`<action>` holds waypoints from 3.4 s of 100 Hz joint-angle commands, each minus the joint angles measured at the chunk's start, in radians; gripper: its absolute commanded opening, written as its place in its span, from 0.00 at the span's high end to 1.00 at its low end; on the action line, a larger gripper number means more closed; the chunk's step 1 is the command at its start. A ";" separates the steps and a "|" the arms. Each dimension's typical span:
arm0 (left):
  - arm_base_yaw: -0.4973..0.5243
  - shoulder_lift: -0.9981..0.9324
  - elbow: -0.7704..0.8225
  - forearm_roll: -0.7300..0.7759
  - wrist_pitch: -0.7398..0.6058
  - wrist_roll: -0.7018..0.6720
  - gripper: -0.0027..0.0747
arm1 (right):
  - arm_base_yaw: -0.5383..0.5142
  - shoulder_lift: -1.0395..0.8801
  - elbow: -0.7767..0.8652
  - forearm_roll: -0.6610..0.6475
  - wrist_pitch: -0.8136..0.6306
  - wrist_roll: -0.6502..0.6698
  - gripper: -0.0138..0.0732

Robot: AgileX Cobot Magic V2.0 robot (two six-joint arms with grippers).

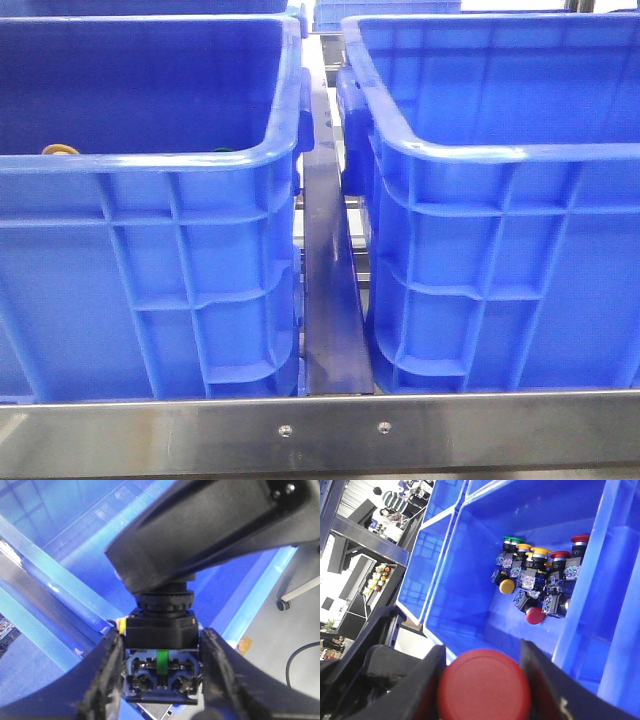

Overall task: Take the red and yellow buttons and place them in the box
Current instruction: 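Close the right gripper on the red button and release the left gripper, then carry the red button with the right gripper into the empty bin and release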

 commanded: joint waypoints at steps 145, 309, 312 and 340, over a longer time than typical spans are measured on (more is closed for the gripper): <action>0.702 -0.558 0.464 0.057 -0.176 -0.108 0.23 | -0.114 -0.018 -0.035 0.071 -0.587 -0.677 0.67; 0.865 -0.738 0.525 0.070 -0.189 -0.120 0.99 | -0.114 0.596 -0.251 0.150 -0.748 -0.874 0.57; 0.865 -0.738 0.525 0.070 -0.189 -0.120 0.99 | -0.114 0.592 -0.247 0.151 -0.747 -0.874 0.53; 0.865 -0.738 0.525 0.067 -0.189 -0.120 0.99 | -0.114 0.574 -0.241 0.155 -0.740 -0.874 0.35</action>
